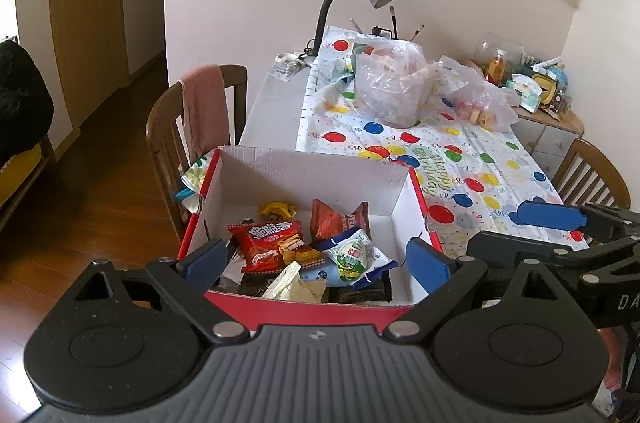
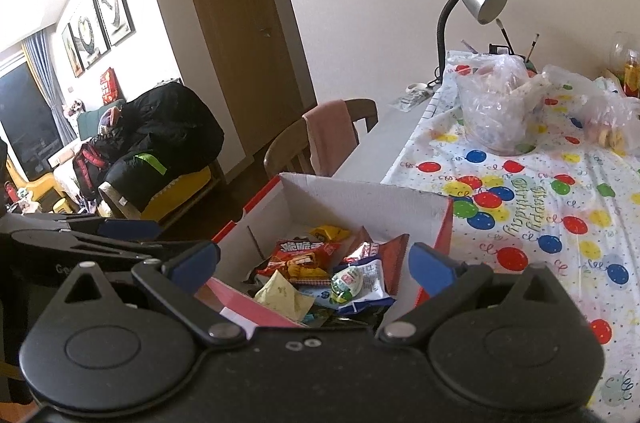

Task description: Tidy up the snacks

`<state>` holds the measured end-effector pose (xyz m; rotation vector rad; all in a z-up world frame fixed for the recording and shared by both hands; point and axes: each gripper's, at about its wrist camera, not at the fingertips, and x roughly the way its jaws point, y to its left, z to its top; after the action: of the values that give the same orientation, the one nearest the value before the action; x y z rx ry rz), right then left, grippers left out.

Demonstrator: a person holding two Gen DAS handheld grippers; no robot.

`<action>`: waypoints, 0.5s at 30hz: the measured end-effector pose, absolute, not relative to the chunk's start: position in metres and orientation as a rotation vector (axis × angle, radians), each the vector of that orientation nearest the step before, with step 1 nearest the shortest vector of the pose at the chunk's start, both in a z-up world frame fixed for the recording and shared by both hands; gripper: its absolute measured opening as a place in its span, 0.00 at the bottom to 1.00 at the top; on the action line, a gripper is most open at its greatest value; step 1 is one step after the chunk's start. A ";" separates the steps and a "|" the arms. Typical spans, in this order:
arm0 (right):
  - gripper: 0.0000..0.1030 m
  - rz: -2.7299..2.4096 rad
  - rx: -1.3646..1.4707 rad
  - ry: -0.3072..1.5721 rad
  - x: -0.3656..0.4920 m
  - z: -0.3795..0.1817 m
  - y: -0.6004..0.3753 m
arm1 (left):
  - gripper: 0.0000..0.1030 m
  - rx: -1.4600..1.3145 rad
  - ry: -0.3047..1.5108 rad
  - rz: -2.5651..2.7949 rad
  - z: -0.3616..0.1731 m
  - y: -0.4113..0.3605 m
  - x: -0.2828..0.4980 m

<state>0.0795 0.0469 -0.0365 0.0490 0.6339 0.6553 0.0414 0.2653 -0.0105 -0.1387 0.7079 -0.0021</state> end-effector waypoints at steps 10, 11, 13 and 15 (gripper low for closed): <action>1.00 0.635 0.070 0.623 0.077 -0.038 0.044 | 0.94 -0.134 0.706 -0.003 -0.010 0.265 0.042; 1.00 0.632 0.069 0.622 0.077 -0.038 0.044 | 0.94 -0.135 0.706 -0.003 -0.010 0.265 0.042; 1.00 0.633 0.069 0.623 0.075 -0.038 0.044 | 0.94 -0.133 0.705 -0.004 -0.010 0.265 0.041; 1.00 0.633 0.067 0.621 0.075 -0.038 0.045 | 0.94 -0.130 0.701 -0.006 -0.009 0.265 0.041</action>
<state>0.0753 0.0447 -0.0376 0.0673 0.6207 0.6332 0.0414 0.2649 -0.0092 -0.1296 0.7008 -0.0057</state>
